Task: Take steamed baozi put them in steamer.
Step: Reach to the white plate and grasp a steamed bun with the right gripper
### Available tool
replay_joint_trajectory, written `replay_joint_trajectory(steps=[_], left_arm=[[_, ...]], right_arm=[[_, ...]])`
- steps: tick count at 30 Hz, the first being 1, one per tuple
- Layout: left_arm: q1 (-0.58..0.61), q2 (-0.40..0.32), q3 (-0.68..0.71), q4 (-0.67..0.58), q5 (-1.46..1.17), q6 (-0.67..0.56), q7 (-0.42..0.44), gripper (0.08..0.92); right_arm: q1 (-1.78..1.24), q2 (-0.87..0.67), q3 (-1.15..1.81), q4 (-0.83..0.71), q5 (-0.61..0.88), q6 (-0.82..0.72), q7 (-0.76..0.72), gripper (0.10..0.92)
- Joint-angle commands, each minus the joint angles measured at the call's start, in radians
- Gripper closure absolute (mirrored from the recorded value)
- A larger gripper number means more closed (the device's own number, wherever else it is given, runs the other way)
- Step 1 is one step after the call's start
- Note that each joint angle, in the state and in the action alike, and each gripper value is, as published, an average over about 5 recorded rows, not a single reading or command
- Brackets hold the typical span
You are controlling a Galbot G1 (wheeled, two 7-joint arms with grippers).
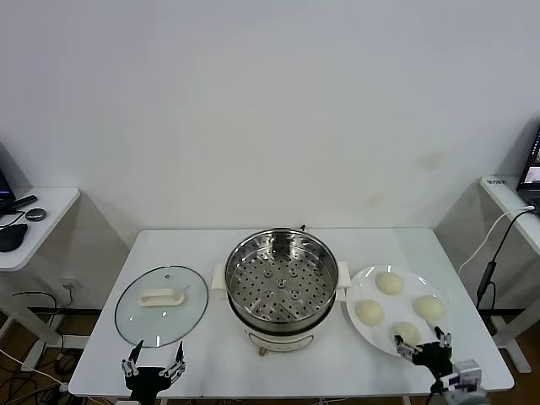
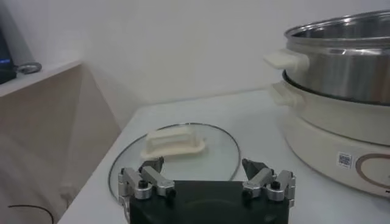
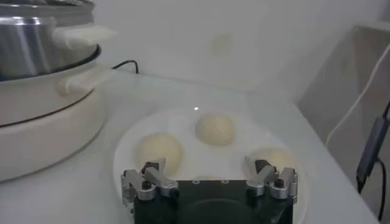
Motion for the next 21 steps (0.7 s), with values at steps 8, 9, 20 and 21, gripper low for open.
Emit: replay_joint_trajectory(steps=[8,9,20,21], left_arm=[[0.009,-0.009,-0.004,-0.007,0.005,-0.001,-0.008,0.177],[0.011,-0.009,-0.005,-0.009,0.005,-0.001,-0.009,0.177],[0.008,-0.012,-0.012,-0.017,-0.006,0.0,-0.011,0.177],[0.007,-0.012,-0.012,-0.016,-0.012,0.001,-0.011,0.177]], right_arm=[[0.51,-0.494,-0.136,-0.189,-0.397,-0.087,-0.548,0.203],[0.561,-0.531,-0.169,-0.225,-0.424,-0.062,-0.611,0.203],[1.252,-0.699,-0.946,-0.532,-0.439,0.156,-0.897,0.203],[1.299,-0.693,-1.018,-0.55,-0.445,0.168,-0.905,0.203]])
